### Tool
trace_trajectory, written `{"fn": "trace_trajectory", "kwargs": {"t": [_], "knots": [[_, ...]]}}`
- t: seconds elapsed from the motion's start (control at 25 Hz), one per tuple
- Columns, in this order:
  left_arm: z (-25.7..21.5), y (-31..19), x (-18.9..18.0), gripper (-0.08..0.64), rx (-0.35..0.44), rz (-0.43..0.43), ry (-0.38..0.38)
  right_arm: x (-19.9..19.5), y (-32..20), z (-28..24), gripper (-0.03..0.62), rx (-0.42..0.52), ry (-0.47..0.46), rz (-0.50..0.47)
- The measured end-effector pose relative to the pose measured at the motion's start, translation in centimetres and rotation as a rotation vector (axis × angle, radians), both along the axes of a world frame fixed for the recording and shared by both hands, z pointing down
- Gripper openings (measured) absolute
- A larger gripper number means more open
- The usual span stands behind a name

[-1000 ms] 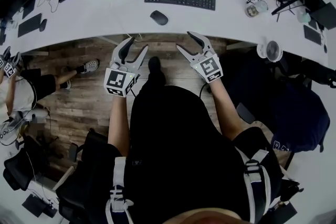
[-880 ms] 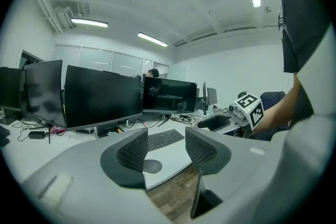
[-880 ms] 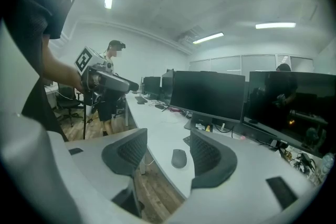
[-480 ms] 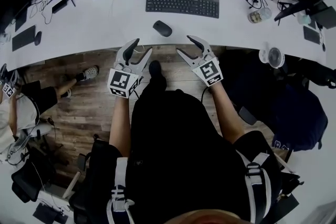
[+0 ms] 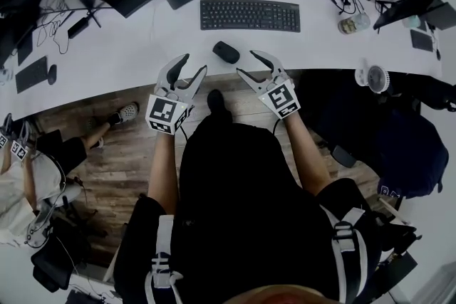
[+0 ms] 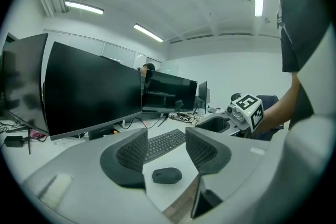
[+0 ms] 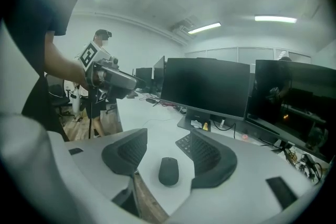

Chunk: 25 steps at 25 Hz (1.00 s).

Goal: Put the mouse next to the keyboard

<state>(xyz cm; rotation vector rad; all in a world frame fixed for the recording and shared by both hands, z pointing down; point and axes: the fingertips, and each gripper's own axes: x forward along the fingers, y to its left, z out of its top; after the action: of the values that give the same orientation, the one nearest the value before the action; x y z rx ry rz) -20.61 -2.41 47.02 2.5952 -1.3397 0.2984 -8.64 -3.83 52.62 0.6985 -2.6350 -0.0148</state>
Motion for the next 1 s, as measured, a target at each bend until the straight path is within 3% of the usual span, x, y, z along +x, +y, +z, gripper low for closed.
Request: {"fn": "trace_trajectory", "kwargs": {"t": [0.56,1.0], "knots": [[1.2,-2.8,-1.4,0.222,-0.021,0.109,0.005,-2.7,-1.6,1.4,0.253,-0.018,0.029,0.046],[1.6,-2.1,-2.6,0.221,-0.028,0.082,0.025,-3.8,-0.9,2.5,0.252,-0.037,0.059,0.017]]}}
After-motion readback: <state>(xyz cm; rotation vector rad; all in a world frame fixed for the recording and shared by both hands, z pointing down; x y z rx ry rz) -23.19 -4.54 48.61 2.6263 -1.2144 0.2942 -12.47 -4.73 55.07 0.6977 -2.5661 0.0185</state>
